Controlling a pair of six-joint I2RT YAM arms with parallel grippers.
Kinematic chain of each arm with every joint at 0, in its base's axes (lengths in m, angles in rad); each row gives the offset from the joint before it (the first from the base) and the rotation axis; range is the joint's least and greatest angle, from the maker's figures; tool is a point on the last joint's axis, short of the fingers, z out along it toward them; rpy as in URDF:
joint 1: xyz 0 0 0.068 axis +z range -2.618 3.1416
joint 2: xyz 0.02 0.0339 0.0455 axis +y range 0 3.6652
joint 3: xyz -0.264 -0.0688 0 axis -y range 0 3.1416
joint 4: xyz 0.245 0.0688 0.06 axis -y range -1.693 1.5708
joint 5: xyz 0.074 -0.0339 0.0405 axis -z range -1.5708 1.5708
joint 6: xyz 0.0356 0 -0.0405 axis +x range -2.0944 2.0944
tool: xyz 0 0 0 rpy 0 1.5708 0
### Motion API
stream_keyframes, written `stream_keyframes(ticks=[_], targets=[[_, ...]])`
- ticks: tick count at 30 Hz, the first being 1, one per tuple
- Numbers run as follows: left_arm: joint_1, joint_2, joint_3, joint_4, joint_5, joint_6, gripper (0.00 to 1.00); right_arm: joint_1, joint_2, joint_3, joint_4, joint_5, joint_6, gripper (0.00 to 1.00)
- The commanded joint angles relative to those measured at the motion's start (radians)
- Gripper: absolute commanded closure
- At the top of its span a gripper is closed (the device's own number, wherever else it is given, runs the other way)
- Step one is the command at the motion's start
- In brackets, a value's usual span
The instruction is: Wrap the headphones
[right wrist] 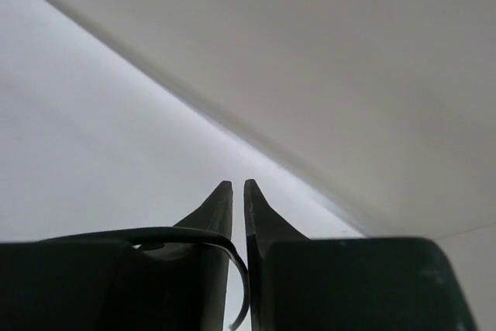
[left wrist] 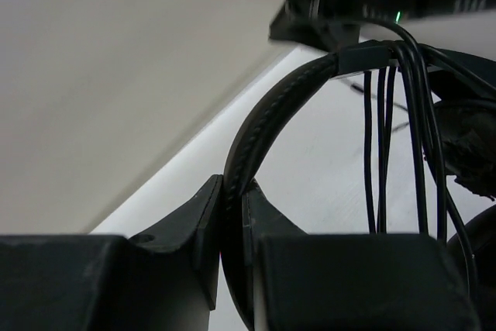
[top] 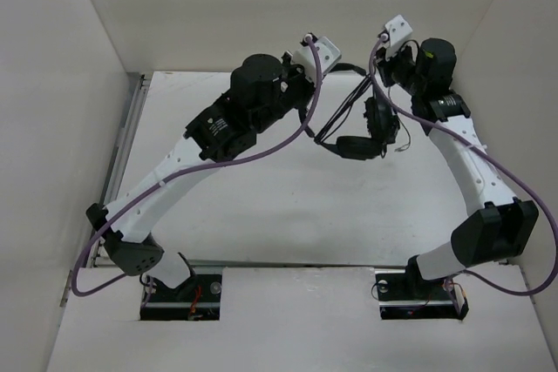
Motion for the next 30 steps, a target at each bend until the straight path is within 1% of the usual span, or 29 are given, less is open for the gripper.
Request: stream_keyframes(ticks=[1,3,7,11,15,20,26,30], targets=[[-0.016,0.003,0.156,0.051,0.055,-0.061,1.00,-0.018,-0.019,-0.024,0.015,-0.238,0.276,0.81],[-0.024,0.023,0.210,0.050,0.062,-0.064,1.00,-0.018,-0.018,-0.044,0.045,-0.327,0.380,0.79],[-0.024,0.072,0.348,0.019,0.063,-0.113,1.00,-0.012,-0.019,-0.124,0.186,-0.464,0.638,0.72],[-0.005,0.124,0.475,-0.004,0.062,-0.156,1.00,0.014,-0.022,-0.246,0.422,-0.559,0.941,0.65],[0.008,0.158,0.552,-0.004,0.049,-0.174,1.00,0.044,-0.028,-0.369,0.642,-0.581,1.179,0.60],[0.031,0.197,0.633,0.001,0.033,-0.196,1.00,0.082,-0.038,-0.464,0.768,-0.566,1.306,0.56],[0.054,0.253,0.739,0.017,0.005,-0.198,1.00,0.110,-0.044,-0.516,0.805,-0.569,1.335,0.53],[0.073,0.274,0.775,0.030,-0.020,-0.198,1.00,0.133,-0.051,-0.539,0.808,-0.576,1.337,0.52]])
